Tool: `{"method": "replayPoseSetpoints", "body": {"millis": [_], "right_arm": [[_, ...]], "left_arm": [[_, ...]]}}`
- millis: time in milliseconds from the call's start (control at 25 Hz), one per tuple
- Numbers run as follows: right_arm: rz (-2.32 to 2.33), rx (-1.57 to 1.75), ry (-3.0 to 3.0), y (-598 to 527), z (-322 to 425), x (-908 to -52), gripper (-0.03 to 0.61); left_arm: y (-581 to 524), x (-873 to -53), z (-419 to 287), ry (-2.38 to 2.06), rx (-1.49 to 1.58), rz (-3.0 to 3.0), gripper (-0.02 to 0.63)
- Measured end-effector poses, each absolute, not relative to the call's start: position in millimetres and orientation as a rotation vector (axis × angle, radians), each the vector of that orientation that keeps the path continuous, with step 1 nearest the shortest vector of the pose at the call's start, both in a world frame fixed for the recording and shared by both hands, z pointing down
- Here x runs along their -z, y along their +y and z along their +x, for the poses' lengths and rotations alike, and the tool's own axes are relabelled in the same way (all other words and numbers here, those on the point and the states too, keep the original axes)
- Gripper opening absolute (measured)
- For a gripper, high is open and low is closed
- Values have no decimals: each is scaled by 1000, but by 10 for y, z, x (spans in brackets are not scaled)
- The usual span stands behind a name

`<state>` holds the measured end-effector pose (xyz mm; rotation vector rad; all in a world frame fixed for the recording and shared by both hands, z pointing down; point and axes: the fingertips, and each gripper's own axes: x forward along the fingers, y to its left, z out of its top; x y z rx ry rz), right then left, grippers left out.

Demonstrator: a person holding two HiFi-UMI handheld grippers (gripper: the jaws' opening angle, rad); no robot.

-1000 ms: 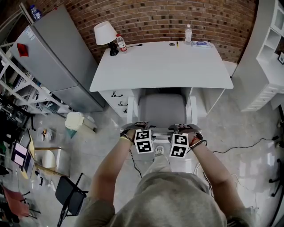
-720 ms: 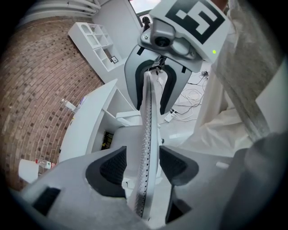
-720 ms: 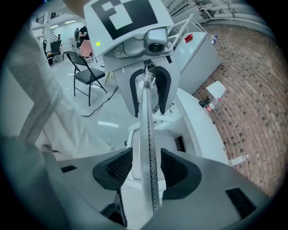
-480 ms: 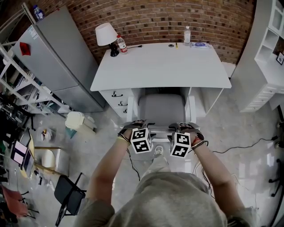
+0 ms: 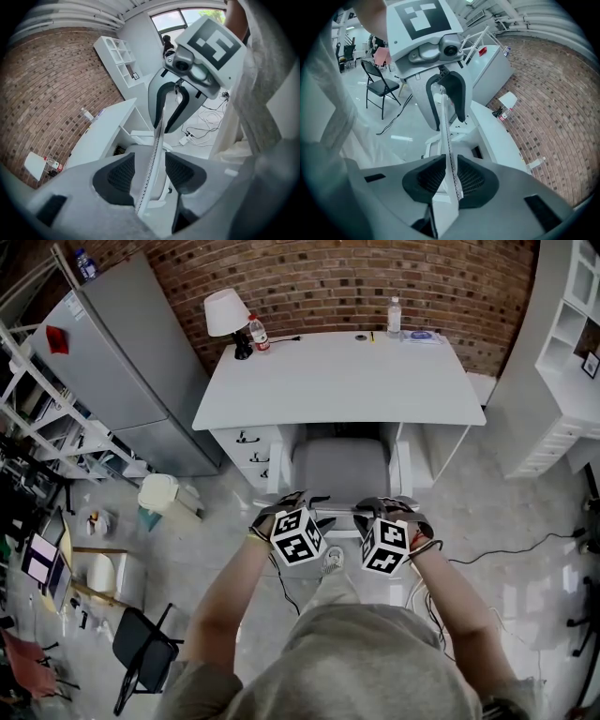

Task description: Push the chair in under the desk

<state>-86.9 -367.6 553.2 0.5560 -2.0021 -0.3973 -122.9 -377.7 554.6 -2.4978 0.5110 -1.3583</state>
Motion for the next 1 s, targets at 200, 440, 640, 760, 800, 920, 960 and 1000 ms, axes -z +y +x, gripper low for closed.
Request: {"method": "replayPoseSetpoints", "body": {"millis": [200,440,640,760,800,920,960,1000], "right_arm": [[621,433,-2021,-3641,-875,-5423,29],[711,406,-2056,-3597,-894,-5304,12],[828,342,-2103,-3590,-892,-5214,9],[893,303,-2132,-3581,-872,-5163,8],[913,290,-2140,-3577,-864,-5150,8],[965,246,-2170,-3568,-846,-5124,8],[984,230,-2181,-3566,-838,-5116,8],[1004,213,-2193,-3564,-827,-5104,8]], "left_arm": [[-3754,-5450,-1244,667,1276,-2493,110],[-3723,-5346,-1287,857,1183,-2542,29],[-3683,-5273,-1297,998,1102,-2587,11],[-3660,-5232,-1265,1076,1052,-2623,11],[-3658,-5222,-1257,1105,1038,-2630,11],[-3662,-5213,-1245,1190,1004,-2639,9],[-3660,-5215,-1239,1214,992,-2645,9],[-3655,-5216,-1231,1236,979,-2654,11]]}}
